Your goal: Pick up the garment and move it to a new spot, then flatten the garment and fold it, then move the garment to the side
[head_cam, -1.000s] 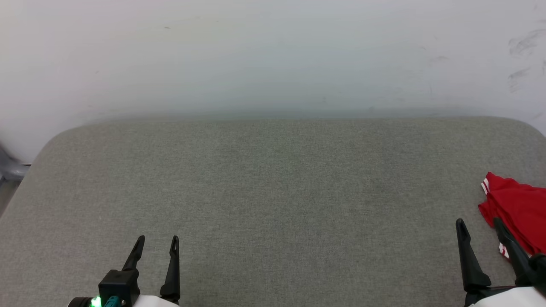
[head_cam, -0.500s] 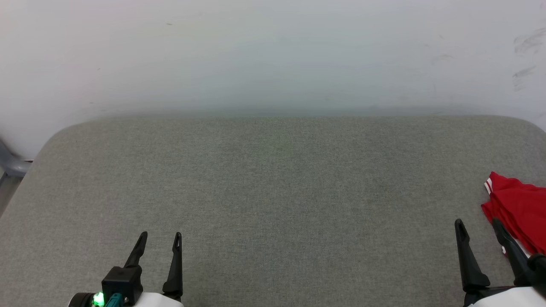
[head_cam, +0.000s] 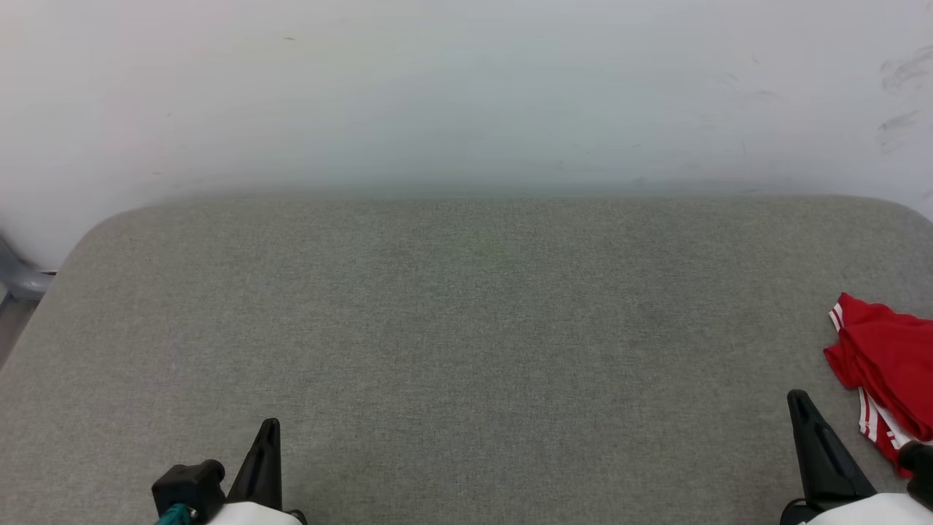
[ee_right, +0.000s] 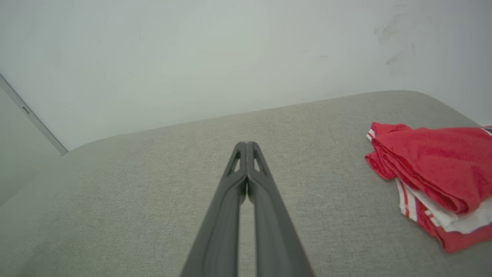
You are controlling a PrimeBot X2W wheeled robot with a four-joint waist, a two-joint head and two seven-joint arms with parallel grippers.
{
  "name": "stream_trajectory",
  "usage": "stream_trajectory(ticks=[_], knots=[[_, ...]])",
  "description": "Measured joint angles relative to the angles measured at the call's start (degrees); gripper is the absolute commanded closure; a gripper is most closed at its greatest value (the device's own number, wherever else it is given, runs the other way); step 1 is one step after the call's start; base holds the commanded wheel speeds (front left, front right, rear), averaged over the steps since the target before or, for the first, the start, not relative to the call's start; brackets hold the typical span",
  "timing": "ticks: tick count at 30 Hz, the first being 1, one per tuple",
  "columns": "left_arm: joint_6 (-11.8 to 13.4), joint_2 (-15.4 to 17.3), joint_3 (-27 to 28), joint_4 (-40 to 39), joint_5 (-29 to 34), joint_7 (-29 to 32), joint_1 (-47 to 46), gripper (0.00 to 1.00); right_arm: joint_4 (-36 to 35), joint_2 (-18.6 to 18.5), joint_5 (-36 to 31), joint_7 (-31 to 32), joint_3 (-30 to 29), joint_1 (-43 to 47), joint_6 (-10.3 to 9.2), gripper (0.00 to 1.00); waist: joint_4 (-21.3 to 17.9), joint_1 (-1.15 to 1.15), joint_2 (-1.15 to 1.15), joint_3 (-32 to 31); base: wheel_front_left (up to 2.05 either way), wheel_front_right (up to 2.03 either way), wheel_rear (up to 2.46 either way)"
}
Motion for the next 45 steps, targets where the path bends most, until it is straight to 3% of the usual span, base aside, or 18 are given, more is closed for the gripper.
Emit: stream_trajectory(ticks=[31,45], knots=[[-4.3,-3.0,5.8,1.3,-28.3,7.5,-3.7,1.00,9.7,-0.5,30.5,0.5,1.1,-7.0,-0.01,1.00,-0.2,0.00,0.00,0.8,0.00,0.00,0.00],[-5.7,-3.9,7.8,1.9,-37.7,10.1,-5.2,1.00,12.9,-0.6,40.6,0.8,1.3,-9.4,-0.01,1.00,-0.2,0.00,0.00,1.1,0.00,0.00,0.00]])
